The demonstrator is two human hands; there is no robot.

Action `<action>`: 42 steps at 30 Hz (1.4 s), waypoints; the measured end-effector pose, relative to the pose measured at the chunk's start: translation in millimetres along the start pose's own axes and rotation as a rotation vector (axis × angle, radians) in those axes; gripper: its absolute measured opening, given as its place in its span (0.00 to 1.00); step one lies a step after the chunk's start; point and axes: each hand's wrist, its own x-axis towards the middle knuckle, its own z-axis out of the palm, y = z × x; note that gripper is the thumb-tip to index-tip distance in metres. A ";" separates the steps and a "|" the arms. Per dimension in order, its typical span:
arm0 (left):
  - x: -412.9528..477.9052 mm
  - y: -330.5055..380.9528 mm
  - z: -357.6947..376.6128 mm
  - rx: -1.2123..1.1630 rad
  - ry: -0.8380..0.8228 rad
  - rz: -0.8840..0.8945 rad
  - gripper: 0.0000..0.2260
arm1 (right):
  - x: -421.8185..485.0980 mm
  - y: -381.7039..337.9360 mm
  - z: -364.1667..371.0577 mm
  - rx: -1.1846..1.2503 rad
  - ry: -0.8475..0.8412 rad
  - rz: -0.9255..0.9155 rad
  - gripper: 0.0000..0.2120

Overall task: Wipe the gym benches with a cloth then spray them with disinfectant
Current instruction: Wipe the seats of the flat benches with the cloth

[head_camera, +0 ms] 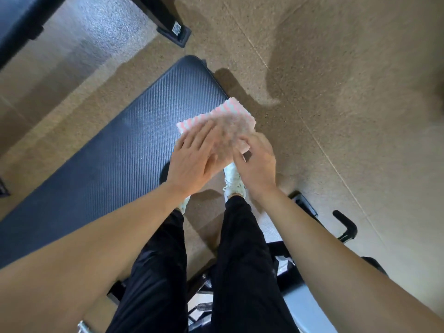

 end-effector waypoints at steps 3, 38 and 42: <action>-20.1 -8.2 -10.6 -0.001 -0.005 -0.277 0.29 | 3.0 -11.7 19.6 -0.266 -0.185 -0.026 0.29; -29.6 -8.5 -22.7 -0.208 -0.205 -0.597 0.38 | 105.5 -17.4 -61.9 0.277 -0.695 0.724 0.19; -31.9 -8.3 -21.5 -0.197 -0.188 -0.590 0.38 | 114.1 -18.9 -75.8 0.340 -0.838 0.793 0.17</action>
